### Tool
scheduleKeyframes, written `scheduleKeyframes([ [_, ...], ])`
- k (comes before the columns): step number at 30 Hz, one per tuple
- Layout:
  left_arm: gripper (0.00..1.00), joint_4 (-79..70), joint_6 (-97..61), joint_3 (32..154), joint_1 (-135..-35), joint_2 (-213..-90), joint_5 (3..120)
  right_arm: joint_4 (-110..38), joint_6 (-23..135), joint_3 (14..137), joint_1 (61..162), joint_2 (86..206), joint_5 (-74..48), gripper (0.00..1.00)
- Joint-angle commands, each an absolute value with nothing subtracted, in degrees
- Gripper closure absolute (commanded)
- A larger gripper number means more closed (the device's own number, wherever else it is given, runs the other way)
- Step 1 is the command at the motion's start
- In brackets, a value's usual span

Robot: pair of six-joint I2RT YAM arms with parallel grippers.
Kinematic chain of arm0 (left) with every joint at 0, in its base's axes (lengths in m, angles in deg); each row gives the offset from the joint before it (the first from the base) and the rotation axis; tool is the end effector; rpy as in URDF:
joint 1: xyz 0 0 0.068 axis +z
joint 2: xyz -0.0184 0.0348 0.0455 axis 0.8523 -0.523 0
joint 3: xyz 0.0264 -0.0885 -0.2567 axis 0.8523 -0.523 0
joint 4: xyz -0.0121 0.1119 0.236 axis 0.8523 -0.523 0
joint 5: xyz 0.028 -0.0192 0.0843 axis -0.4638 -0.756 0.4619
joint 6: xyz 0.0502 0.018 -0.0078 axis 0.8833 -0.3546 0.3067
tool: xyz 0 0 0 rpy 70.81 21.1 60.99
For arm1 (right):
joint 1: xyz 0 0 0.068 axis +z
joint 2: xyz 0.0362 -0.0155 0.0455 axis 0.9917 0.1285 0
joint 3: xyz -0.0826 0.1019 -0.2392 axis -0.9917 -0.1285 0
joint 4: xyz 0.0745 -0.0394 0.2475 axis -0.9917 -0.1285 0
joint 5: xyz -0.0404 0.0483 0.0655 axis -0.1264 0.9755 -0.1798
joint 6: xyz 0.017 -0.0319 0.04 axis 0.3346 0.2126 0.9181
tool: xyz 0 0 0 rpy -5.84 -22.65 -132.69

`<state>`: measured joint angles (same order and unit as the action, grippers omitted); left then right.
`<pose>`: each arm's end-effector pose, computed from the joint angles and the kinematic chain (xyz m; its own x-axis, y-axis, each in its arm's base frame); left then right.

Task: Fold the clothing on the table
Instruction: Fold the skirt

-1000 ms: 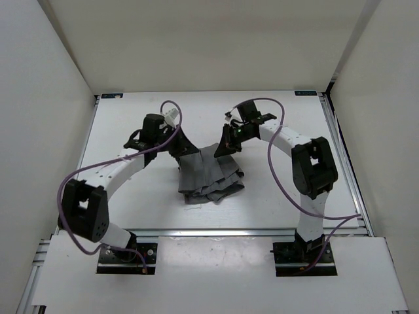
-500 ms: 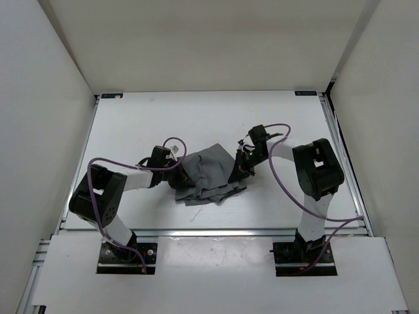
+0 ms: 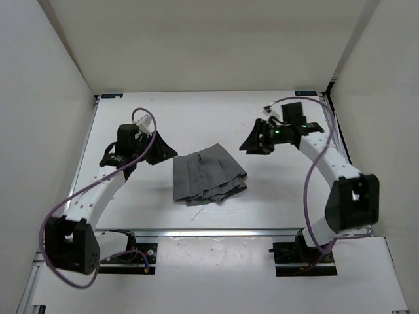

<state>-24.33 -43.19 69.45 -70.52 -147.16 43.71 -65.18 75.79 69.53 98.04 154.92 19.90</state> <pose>0.2547 -0.0703 0.2584 -0.8091 -0.3720 -0.4549 0.0484 0.7292 -0.6825 0.3167 0.1116 0.2713 -0.9328 0.0919 -0.3483 -0.2115 0.6430 0.7361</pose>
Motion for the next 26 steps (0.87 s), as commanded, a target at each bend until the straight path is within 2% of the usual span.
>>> scheduleKeyframes([
  [1, 0.6, -41.0, -35.3, 67.4, -69.8, -141.6, 48.1, -67.0, 74.5, 65.4, 91.0, 149.6, 20.9, 0.45],
  [3, 0.56, -44.0, -34.3, 64.1, -68.7, -138.0, 48.7, -66.9, 73.9, 62.6, 88.2, 146.9, 21.3, 0.39],
  [7, 0.53, -47.9, -32.6, 60.5, -68.0, -130.5, 53.3, -63.6, 75.2, 55.8, 84.4, 143.3, 23.2, 0.37],
  [11, 0.52, -50.1, -31.9, 58.0, -68.8, -128.8, 54.7, -61.4, 77.3, 51.0, 84.2, 141.4, 24.3, 0.37],
  [26, 0.54, -48.2, -31.3, 55.7, -68.8, -129.2, 53.9, -61.4, 78.2, 47.9, 84.5, 138.8, 24.2, 0.37],
])
